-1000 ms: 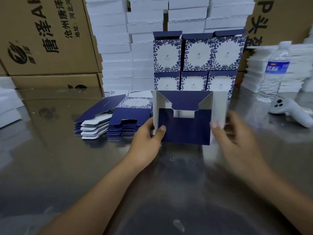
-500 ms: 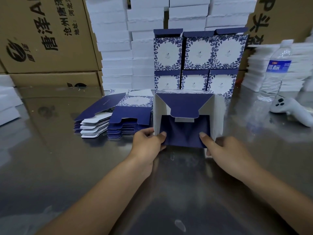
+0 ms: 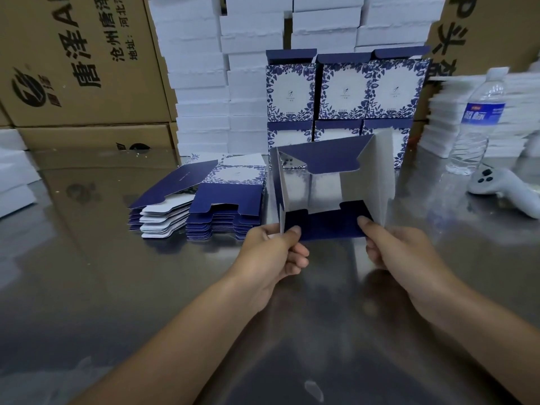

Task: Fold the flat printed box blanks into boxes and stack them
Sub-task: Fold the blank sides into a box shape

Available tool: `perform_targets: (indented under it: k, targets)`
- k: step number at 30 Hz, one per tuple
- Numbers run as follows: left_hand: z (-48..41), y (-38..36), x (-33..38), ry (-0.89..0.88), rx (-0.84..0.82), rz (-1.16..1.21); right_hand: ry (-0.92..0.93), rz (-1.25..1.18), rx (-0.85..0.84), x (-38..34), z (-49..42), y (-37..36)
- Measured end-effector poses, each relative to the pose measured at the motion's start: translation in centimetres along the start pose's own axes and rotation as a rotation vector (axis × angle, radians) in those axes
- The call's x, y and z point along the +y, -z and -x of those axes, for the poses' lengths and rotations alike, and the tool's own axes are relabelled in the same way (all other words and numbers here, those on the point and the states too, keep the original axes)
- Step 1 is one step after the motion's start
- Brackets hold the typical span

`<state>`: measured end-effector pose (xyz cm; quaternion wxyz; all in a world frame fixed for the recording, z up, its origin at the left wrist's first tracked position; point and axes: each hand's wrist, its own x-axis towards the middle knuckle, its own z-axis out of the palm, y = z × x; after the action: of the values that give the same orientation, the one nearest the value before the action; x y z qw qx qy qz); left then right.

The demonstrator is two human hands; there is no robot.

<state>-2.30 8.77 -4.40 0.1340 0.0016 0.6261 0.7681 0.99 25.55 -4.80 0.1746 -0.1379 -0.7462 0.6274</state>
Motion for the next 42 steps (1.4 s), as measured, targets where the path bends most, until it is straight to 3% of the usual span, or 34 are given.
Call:
perform_targets:
  k: [6,11,16,23,33,42]
  targets:
    - [0.0,-0.1,0.2,-0.073,-0.024,0.105,-0.159,-0.199,-0.188,-0.7,0.3,-0.1]
    - [0.5,-0.3,0.5,-0.011,-0.140,0.161,-0.155,-0.243,-0.199,-0.9,0.3,0.5]
    - [0.5,-0.4,0.2,-0.044,-0.124,0.116,-0.185,-0.320,-0.158,-1.2,0.3,0.2]
    - [0.8,-0.5,0.5,-0.073,-0.154,0.109,-0.190,-0.283,-0.288,-1.0,0.8,0.1]
    - [1.2,-1.0,-0.1,-0.070,-0.252,0.116,-0.172,-0.290,-0.293,-1.2,1.0,0.0]
    - [1.5,-1.1,0.1,-0.063,-0.285,0.130,-0.165,-0.291,-0.408,-1.3,1.3,0.1]
